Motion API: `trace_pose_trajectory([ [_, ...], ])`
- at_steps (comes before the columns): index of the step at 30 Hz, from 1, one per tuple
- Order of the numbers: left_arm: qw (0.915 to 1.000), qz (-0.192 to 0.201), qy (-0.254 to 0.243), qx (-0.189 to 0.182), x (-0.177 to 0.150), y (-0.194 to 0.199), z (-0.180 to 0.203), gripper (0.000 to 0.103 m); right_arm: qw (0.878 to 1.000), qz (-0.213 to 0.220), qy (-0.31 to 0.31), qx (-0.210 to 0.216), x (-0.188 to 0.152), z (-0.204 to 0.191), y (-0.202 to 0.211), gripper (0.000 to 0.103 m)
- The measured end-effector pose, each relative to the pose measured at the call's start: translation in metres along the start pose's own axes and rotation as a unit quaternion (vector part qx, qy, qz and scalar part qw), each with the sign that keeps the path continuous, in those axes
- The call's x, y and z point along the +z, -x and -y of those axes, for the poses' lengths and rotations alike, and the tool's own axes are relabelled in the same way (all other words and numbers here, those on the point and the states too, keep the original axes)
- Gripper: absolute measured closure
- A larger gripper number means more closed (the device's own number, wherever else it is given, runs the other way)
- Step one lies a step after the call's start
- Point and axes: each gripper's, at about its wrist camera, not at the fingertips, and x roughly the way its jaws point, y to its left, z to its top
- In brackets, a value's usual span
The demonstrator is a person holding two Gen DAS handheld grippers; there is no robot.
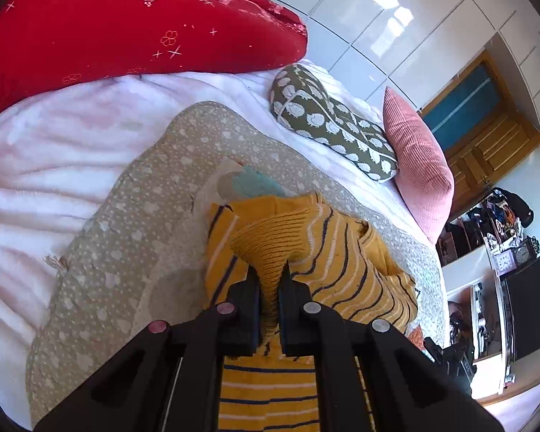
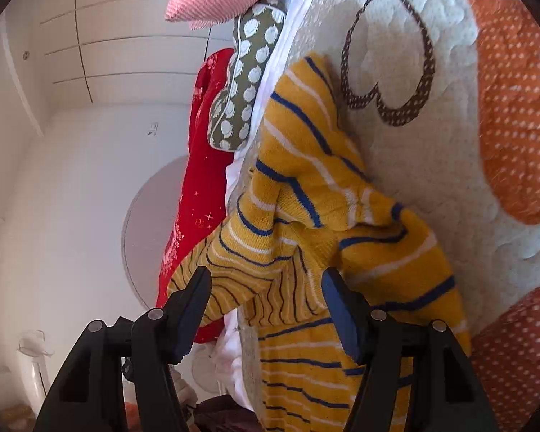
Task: Fold small clothes
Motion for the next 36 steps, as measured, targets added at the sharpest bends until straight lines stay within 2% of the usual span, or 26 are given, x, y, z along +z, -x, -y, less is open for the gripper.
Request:
trace_pose_trajectory([
  [3,0.9997,-0.006,0.023,-0.011,0.004,0.001,-0.015,0.096,1.000,-0.002,-0.013,0.002,-0.001,-0.001,-0.019,0.033],
  [5,0.9995,-0.010,0.025,-0.015,0.002,0.003,-0.019,0.096,1.000,0.013,-0.023,0.015,0.003,-0.002,-0.025,0.032],
  [8,0.9993,-0.018,0.024,-0.021,-0.003,0.007,-0.018,0.096,0.998,0.027,-0.042,0.023,0.010,-0.004,-0.041,0.026],
  [11,0.9990,-0.020,0.023,-0.033,-0.002,0.016,-0.013,0.096,0.998,0.005,-0.051,0.033,0.000,-0.009,-0.058,0.025],
  [14,0.9985,-0.013,0.019,-0.051,0.000,0.032,-0.004,0.096,0.999,-0.001,-0.038,0.015,-0.010,-0.014,-0.071,0.025],
  [17,0.9980,-0.002,0.011,-0.062,0.002,0.050,0.005,0.096,0.998,0.012,-0.065,0.012,-0.009,-0.007,-0.080,0.024],
  [19,0.9982,0.002,0.001,-0.060,0.002,0.058,0.010,0.096,0.998,0.023,-0.059,0.006,-0.004,-0.009,-0.082,0.024],
  [22,0.9988,0.000,-0.009,-0.049,0.001,0.058,0.011,0.096,0.996,0.076,-0.028,-0.028,0.006,-0.020,-0.065,0.025],
  [25,0.9989,-0.011,-0.014,-0.043,-0.002,0.043,0.009,0.096,0.992,0.111,0.021,-0.050,0.004,-0.038,-0.037,0.032],
  [28,0.9985,-0.033,-0.015,-0.042,-0.011,0.013,0.007,0.096,0.988,0.127,0.070,-0.047,-0.003,-0.055,-0.013,0.032],
  [32,0.9959,-0.084,-0.003,-0.035,-0.033,-0.043,0.002,0.095,0.987,0.158,0.027,0.005,0.004,-0.039,0.018,0.032],
  [36,0.9928,-0.119,-0.018,0.005,-0.053,-0.091,0.003,0.095,0.977,0.210,-0.022,-0.027,0.018,-0.014,0.043,0.032],
])
